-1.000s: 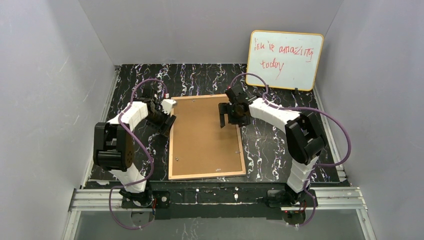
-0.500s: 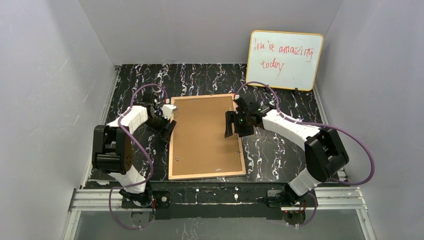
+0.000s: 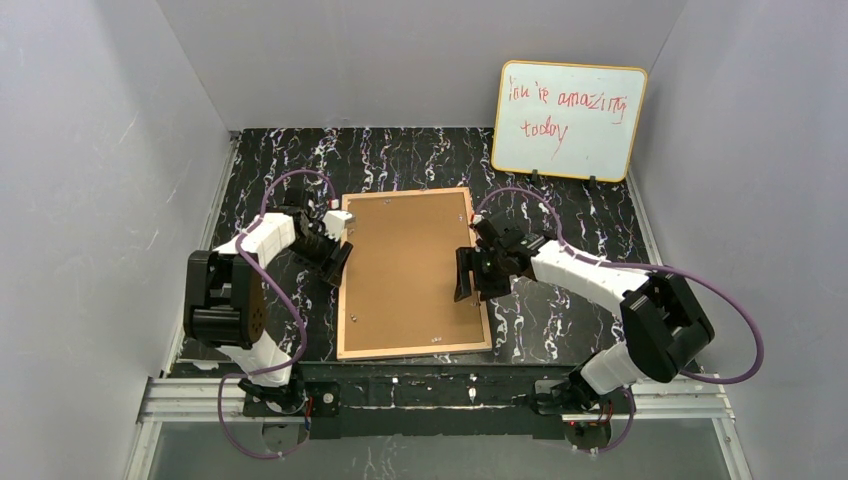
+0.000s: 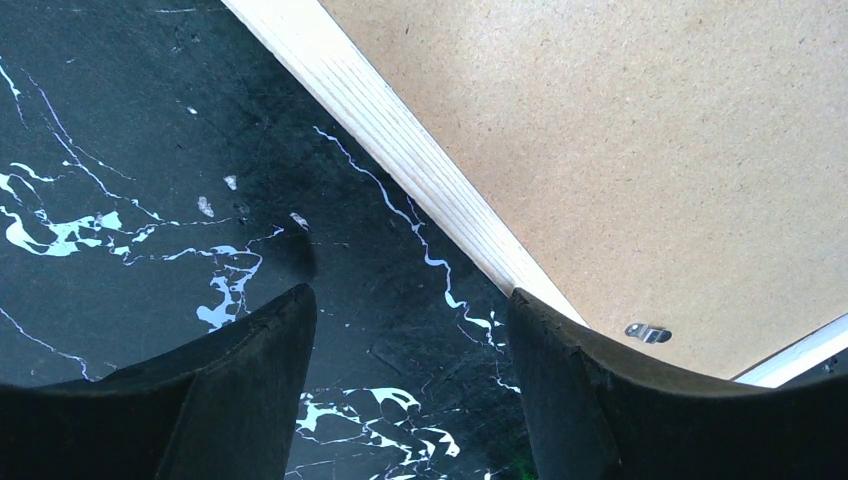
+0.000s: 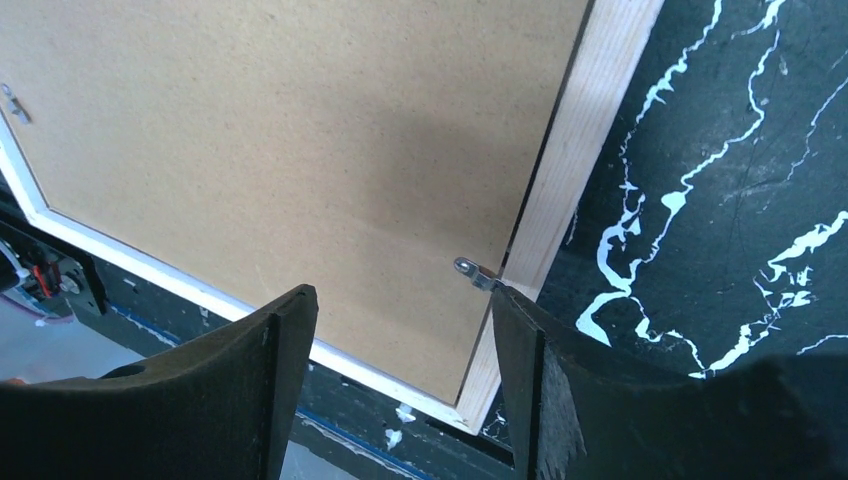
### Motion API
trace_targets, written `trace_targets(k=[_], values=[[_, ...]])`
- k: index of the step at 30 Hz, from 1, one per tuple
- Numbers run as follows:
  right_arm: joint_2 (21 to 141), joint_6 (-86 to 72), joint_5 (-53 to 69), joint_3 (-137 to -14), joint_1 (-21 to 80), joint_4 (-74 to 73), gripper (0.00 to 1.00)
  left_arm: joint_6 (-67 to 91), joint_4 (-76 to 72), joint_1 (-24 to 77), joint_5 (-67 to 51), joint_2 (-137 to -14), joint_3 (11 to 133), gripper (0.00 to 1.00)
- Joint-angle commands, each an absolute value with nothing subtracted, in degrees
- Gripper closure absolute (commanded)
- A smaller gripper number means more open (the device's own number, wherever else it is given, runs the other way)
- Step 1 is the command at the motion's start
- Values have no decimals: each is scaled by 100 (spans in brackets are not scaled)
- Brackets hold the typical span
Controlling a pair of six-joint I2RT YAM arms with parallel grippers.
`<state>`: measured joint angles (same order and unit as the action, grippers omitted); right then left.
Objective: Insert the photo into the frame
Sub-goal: Install the photo frame at the center of the board.
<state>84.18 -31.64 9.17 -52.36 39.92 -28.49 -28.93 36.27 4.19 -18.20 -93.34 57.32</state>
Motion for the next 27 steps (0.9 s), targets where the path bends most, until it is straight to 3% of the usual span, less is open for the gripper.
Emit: trace_targets(k=[1, 27], values=[[8290, -3252, 960, -5080, 4016, -2647, 27, -2891, 3723, 382, -1989, -9117, 5608, 32], [8379, -3261, 936, -4691, 4012, -2343, 31, -2927, 3740, 387, -2116, -9123, 5436, 33]])
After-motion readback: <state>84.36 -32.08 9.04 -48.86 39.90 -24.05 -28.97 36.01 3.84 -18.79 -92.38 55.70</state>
